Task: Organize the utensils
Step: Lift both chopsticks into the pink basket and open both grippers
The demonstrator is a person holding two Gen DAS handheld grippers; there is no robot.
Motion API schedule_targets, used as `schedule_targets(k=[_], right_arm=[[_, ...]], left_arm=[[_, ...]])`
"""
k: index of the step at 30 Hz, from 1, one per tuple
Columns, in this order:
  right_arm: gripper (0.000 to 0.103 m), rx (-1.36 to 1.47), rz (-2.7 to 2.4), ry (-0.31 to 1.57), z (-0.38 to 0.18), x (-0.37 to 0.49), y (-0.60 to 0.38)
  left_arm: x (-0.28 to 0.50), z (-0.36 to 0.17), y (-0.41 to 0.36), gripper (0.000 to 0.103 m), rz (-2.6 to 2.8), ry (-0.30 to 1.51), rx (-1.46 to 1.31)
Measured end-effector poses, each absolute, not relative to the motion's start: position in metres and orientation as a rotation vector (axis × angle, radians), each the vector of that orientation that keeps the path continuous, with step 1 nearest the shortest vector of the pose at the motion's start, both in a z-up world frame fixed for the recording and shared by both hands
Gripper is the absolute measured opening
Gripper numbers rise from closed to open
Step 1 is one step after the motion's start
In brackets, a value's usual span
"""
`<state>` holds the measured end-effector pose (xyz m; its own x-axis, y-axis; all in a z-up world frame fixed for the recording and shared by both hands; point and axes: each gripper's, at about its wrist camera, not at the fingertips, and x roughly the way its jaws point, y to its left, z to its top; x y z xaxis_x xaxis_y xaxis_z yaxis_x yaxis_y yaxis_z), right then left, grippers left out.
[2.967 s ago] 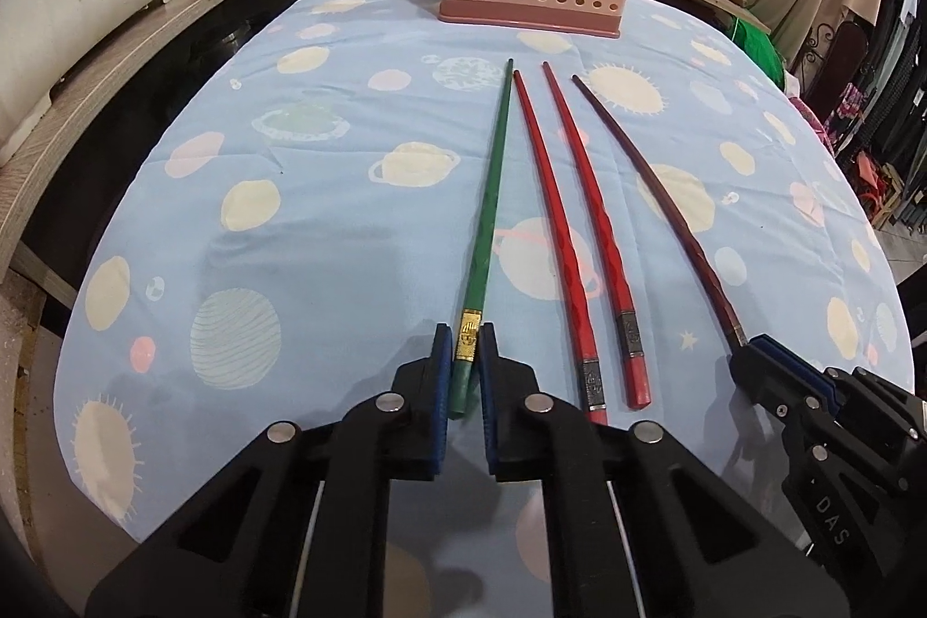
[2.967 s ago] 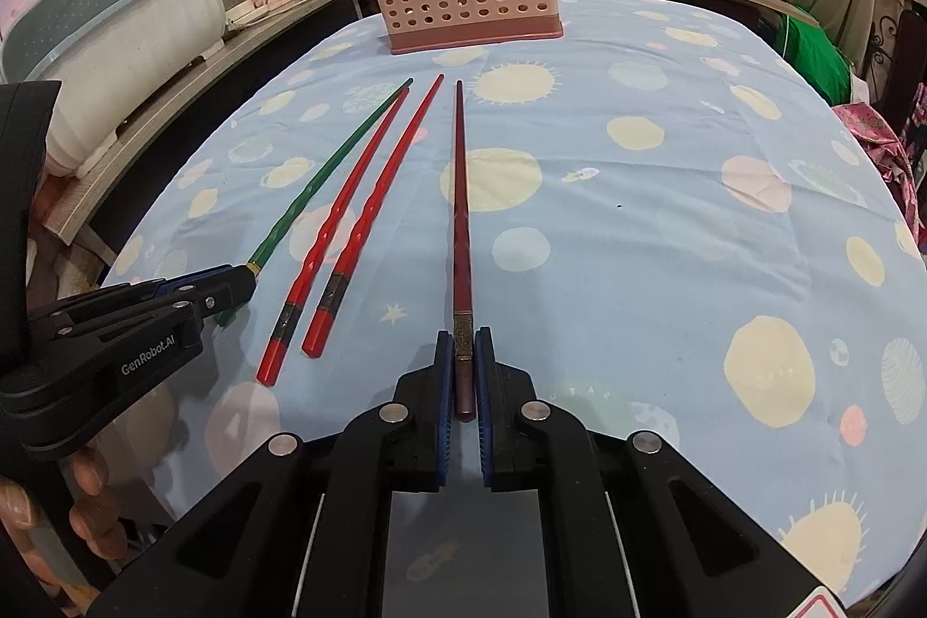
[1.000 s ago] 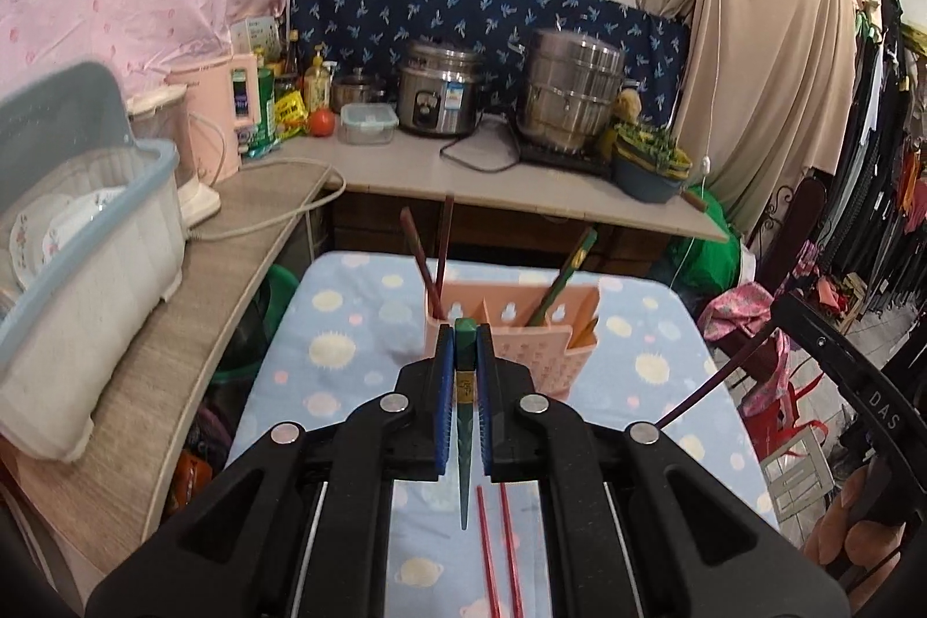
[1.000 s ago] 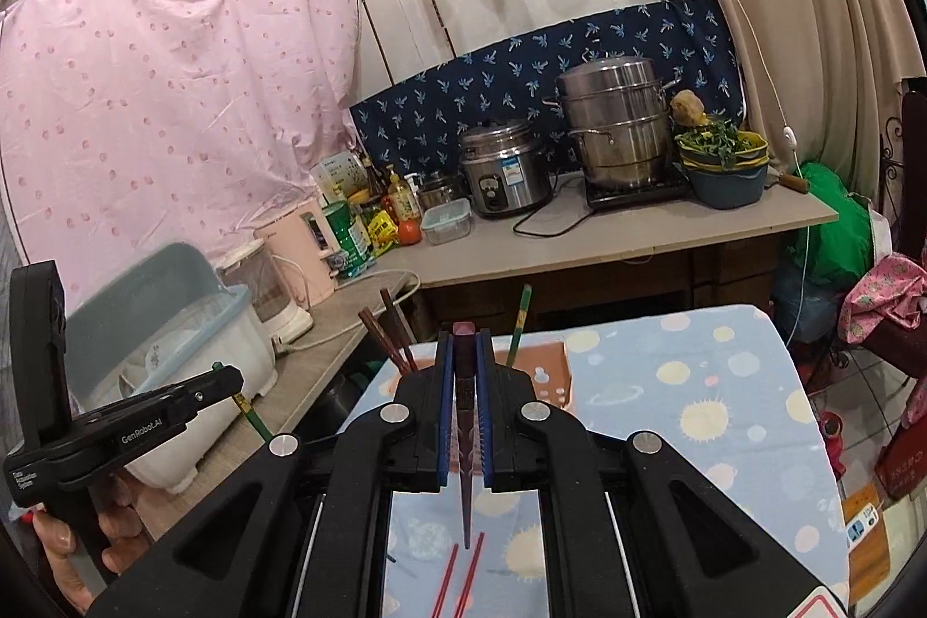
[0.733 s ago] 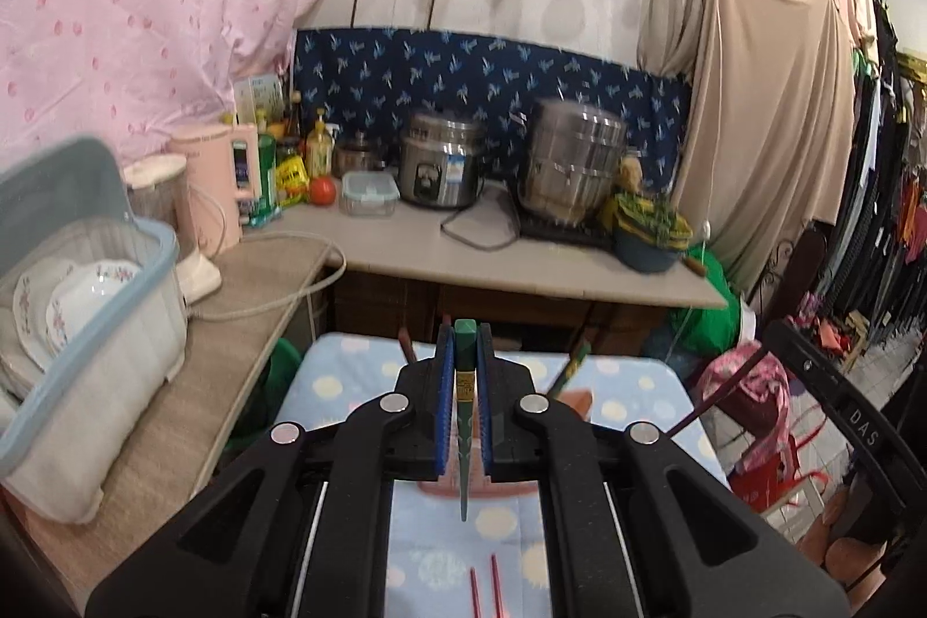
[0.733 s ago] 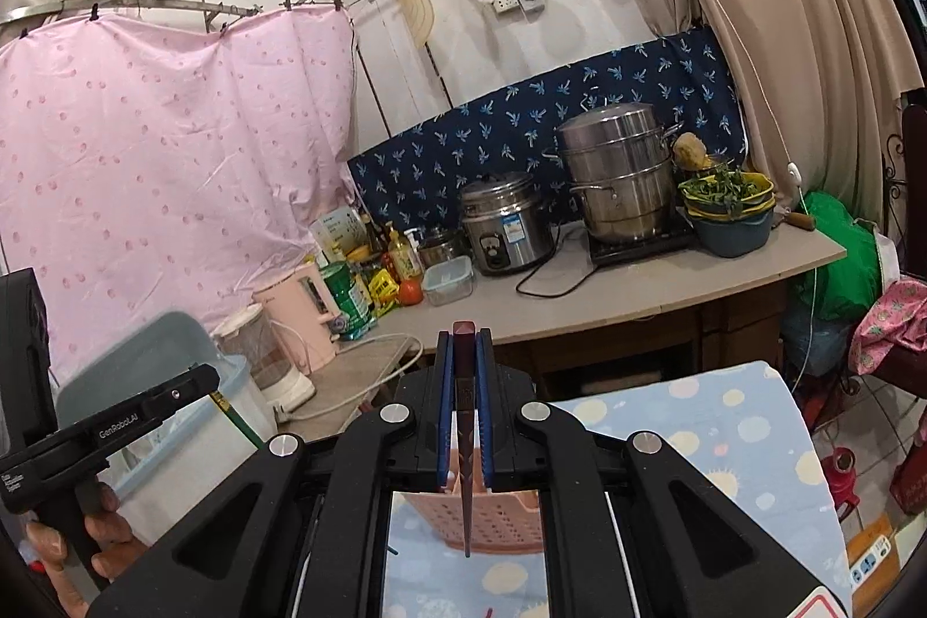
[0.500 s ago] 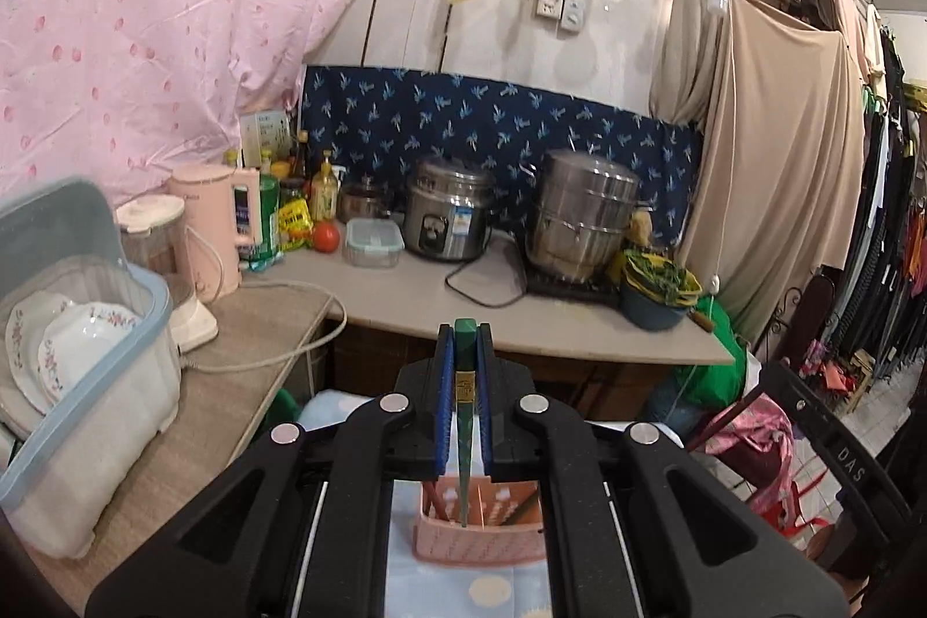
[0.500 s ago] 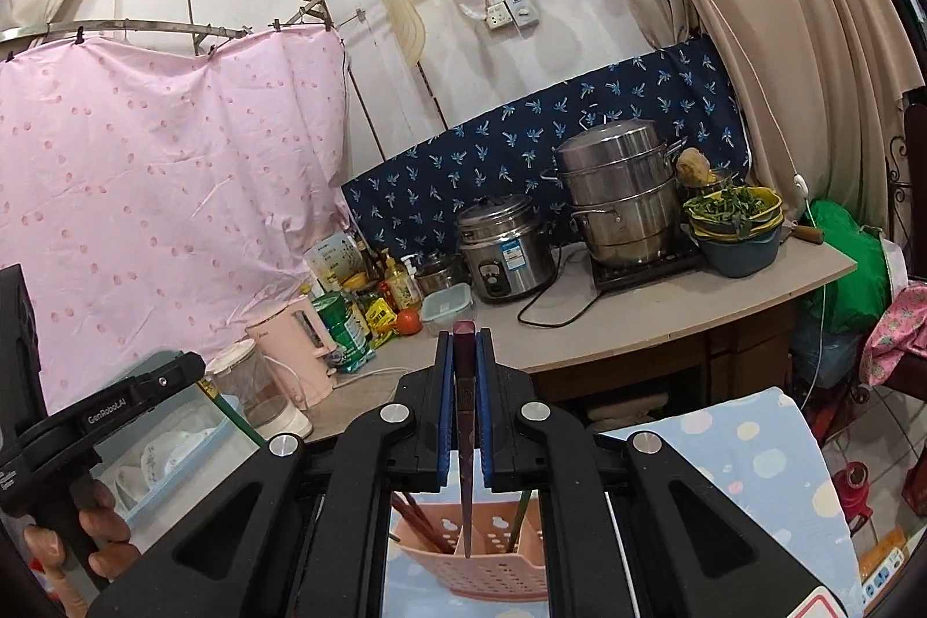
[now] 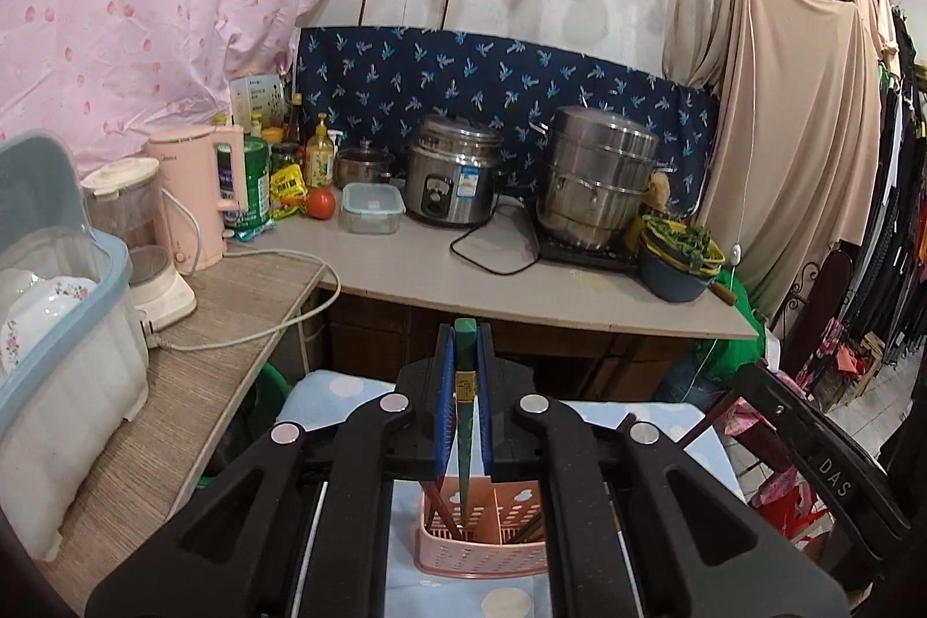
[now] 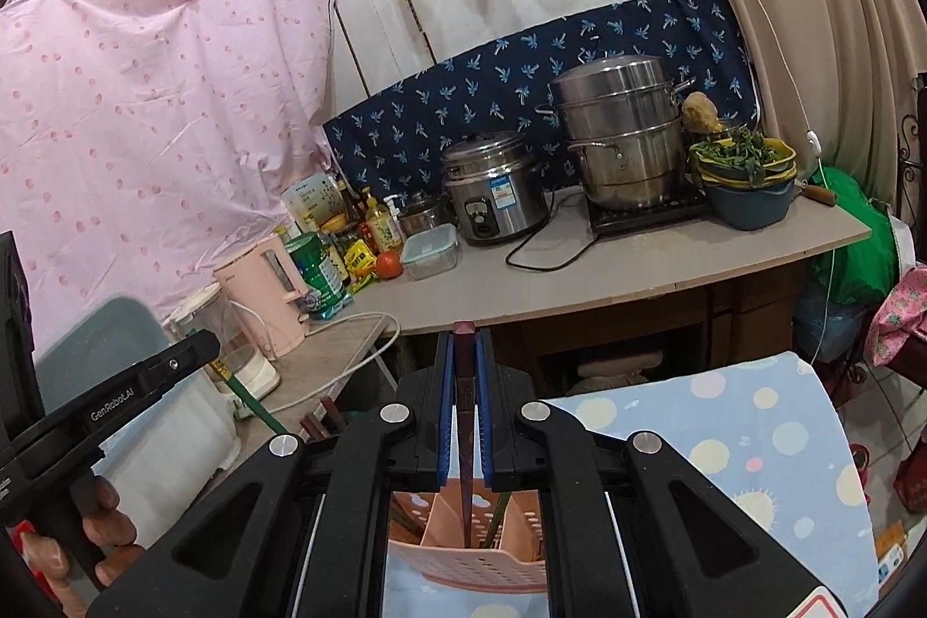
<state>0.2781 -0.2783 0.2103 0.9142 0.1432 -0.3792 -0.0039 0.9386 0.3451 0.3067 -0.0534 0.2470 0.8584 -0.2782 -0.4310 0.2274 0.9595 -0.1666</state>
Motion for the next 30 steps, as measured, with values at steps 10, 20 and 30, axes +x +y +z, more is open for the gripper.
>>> schedule_targets(k=[10, 20, 30], right_arm=[[0.007, 0.358, 0.068, 0.477, 0.181, 0.285, -0.277], [0.022, 0.327, 0.059, 0.508, 0.176, 0.284, -0.276], [0.038, 0.331, 0.077, 0.491, 0.187, 0.254, -0.276]], left_arm=[[0.314, 0.219, -0.060, 0.007, -0.266, 0.530, -0.104], [0.312, 0.208, -0.067, 0.009, -0.280, 0.554, -0.097], [0.289, 0.215, -0.059, 0.045, -0.247, 0.529, -0.079]])
